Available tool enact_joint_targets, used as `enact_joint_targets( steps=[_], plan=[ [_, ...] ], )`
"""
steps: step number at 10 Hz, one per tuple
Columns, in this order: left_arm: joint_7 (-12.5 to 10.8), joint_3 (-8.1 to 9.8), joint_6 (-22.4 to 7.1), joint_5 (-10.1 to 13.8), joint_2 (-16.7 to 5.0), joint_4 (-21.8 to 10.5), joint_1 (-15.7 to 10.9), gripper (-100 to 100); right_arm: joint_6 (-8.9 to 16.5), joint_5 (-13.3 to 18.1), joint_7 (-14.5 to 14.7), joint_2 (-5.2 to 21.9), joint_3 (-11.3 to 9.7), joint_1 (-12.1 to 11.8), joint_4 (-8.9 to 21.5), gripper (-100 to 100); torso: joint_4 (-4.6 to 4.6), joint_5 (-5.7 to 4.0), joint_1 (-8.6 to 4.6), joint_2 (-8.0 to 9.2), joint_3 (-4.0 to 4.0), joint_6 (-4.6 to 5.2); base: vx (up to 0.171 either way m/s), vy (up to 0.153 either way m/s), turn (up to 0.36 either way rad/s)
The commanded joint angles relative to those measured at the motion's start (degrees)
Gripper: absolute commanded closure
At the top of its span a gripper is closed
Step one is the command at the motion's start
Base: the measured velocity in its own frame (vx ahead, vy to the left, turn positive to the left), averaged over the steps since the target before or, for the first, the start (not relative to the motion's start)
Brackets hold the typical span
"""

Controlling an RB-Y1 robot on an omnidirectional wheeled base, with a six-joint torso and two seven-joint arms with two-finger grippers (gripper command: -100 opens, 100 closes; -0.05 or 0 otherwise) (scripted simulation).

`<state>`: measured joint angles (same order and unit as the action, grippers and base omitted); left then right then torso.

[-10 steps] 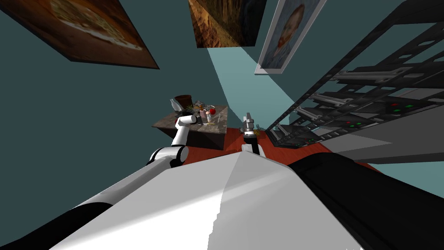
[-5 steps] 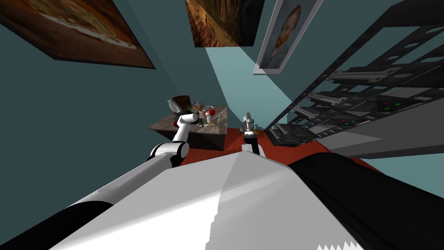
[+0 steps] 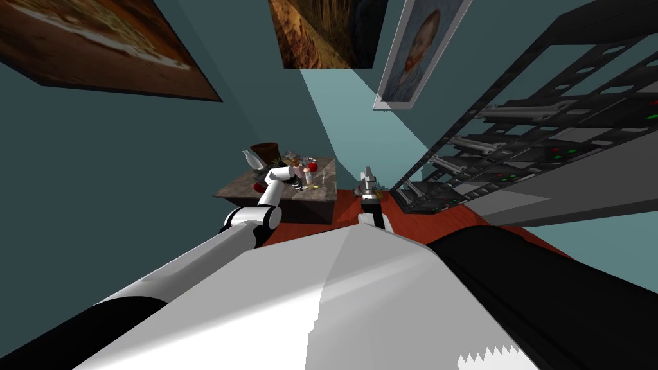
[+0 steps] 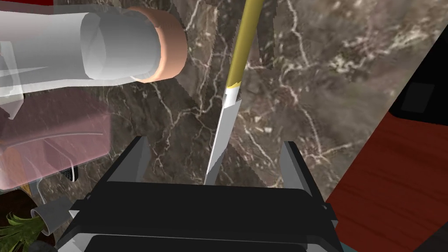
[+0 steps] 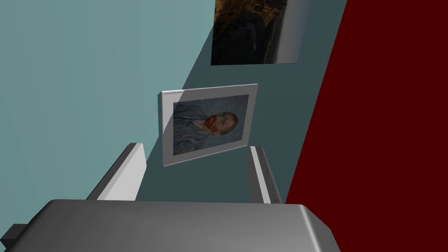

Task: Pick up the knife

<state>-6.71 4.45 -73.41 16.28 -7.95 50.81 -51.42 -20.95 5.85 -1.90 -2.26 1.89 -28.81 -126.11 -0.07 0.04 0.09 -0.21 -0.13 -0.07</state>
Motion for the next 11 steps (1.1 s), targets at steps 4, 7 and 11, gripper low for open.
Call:
enact_joint_targets(
  steps=[4,7,11],
  plan=[
    [1.6,0.28,-6.7,-0.8,0.2,-6.7,-3.9,-100,0.0,0.0,0.0,0.0,0.0,0.0,0.0,0,0.01,-0.01,-0.03,-0.03,-0.01,0.02,0.056,0.037,-0.070],
    [2.7,0.36,-11.5,-1.8,0.7,-11.2,-6.6,-100,0.0,0.0,0.0,0.0,0.0,0.0,0.0,0,0.00,-0.01,-0.05,-0.02,-0.01,0.00,0.058,0.031,-0.074],
    [4.0,0.42,-16.6,-3.1,1.2,-16.0,-9.5,-100,0.0,0.0,0.0,0.0,0.0,0.0,0.0,0,0.00,-0.01,-0.03,-0.07,-0.03,0.01,0.068,0.039,-0.082]
  ],
)
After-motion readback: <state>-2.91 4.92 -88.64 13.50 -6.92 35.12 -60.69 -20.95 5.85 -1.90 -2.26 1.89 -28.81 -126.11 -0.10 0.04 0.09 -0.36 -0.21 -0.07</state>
